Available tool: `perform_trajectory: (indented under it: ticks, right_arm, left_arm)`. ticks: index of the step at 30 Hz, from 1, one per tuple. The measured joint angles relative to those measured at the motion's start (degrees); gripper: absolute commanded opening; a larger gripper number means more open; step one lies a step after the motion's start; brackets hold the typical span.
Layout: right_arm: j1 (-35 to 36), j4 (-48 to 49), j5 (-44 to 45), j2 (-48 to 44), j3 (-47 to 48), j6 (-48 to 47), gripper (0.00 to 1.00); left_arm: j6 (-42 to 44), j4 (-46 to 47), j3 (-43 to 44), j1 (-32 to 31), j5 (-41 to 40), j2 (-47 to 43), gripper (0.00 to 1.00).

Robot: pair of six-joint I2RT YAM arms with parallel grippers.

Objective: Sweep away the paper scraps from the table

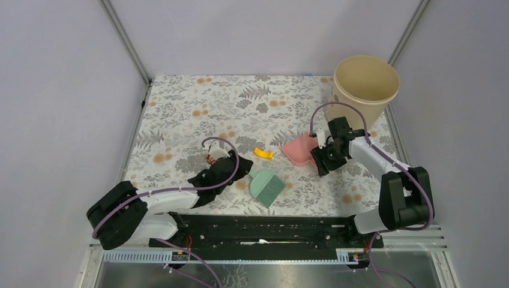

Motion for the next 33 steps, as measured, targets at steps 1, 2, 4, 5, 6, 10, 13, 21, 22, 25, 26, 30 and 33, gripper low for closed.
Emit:
perform_trajectory:
  ticks: [1,2,4,5,6,10,13,21,22,25,26,30,33]
  right_arm:
    - [0.0,0.0,-0.3,-0.4,0.0,-0.3,0.78]
    - [0.0,0.0,-0.7,-1.0,0.0,-0.3,0.82]
    - [0.0,0.2,-1.7,-2.5,-0.1,-0.7,0.85]
    - [0.0,0.5,-2.3,-3.7,-0.3,-0.9,0.96]
    - [0.0,0.8,-2.8,-4.6,-0.5,-0.9,0.99]
    - [0.0,3.4,-4.0,-9.2,-2.4,-0.9,1.0]
    - [0.0,4.9,-5.7,-12.8,-4.0,-0.8,1.0]
    - [0.1,10.6,-7.9,-20.9,-3.9,4.7,1.0]
    - [0.1,11.8,-7.5,-21.4,-3.5,6.3,1.0]
    - [0.1,15.5,-5.7,-22.6,-2.0,11.0,1.0]
    - [0.1,17.2,-5.1,-23.2,-1.7,12.4,1.0]
    - [0.1,22.0,-3.0,-25.7,-1.6,15.8,1.0]
    - [0.1,25.0,-3.0,-27.9,-3.3,16.7,1.0]
  left_arm:
    - [1.2,-3.3,2.4,-0.2,-0.6,0.2,0.46]
    - [2.1,-5.1,3.8,-0.2,-1.0,0.4,0.53]
    - [4.3,-9.0,7.0,-0.5,-2.0,0.4,0.58]
    - [5.6,-10.8,8.3,-0.5,-2.4,0.4,0.64]
    - [6.6,-12.5,9.4,-0.5,-2.7,0.4,0.67]
    - [12.6,-21.2,13.9,-0.8,-3.9,0.4,0.99]
    - [17.0,-27.3,17.1,-0.9,-4.2,-0.2,0.99]
    - [32.0,-39.6,28.8,-0.9,-5.7,-5.6,0.99]
    - [34.6,-40.7,31.1,-0.9,-6.2,-5.9,0.99]
    - [41.2,-40.1,33.9,-0.9,-6.9,-7.3,0.99]
    - [44.1,-39.5,33.8,-0.9,-6.8,-8.2,0.99]
    - [52.8,-34.8,28.8,-0.9,-7.1,-13.8,0.99]
    - [56.5,-31.7,22.0,-0.5,-7.6,-17.7,0.99]
